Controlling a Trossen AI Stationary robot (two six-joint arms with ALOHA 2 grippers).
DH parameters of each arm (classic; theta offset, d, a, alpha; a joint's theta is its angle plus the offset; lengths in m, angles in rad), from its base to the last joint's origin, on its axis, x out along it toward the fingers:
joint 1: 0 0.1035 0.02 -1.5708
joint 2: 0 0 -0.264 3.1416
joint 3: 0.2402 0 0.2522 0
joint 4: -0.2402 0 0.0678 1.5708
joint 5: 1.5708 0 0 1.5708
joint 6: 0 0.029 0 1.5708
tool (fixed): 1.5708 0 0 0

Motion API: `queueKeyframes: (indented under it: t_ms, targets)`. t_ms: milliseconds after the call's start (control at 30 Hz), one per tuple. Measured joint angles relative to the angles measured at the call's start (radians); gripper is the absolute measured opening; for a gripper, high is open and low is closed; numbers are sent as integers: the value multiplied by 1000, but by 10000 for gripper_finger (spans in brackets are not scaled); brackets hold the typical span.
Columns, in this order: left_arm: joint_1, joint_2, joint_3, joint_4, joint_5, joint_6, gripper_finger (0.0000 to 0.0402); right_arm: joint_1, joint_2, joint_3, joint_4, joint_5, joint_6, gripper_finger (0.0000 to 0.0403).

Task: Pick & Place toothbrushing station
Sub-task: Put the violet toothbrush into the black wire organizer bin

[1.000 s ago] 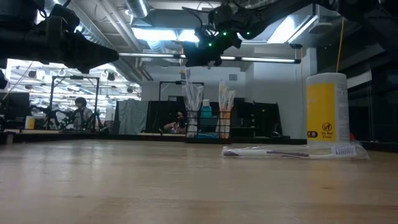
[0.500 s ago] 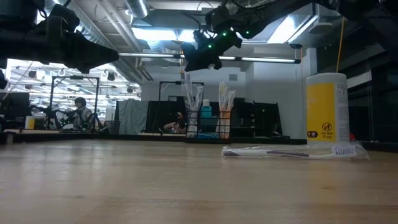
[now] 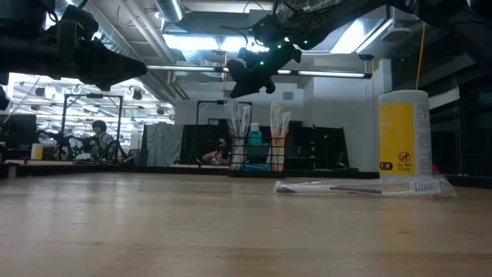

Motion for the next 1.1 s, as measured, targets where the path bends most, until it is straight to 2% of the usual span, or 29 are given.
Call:
queueKeyframes:
  t_ms: [500,767,867,1000,1100]
  targets:
    - [0,0,0,0,0,0,100,-1,-1,0,-149,13,38,68]
    - [0,0,0,0,0,0,100,45,-120,1,-185,-33,36,81]
    - [0,0,0,0,0,0,100,111,-175,1,-316,-107,18,82]
    - [0,0,0,0,0,0,100,269,-218,1,-573,-202,-44,82]
    - [0,0,0,0,0,0,100,407,-237,1,-762,-199,-76,82]
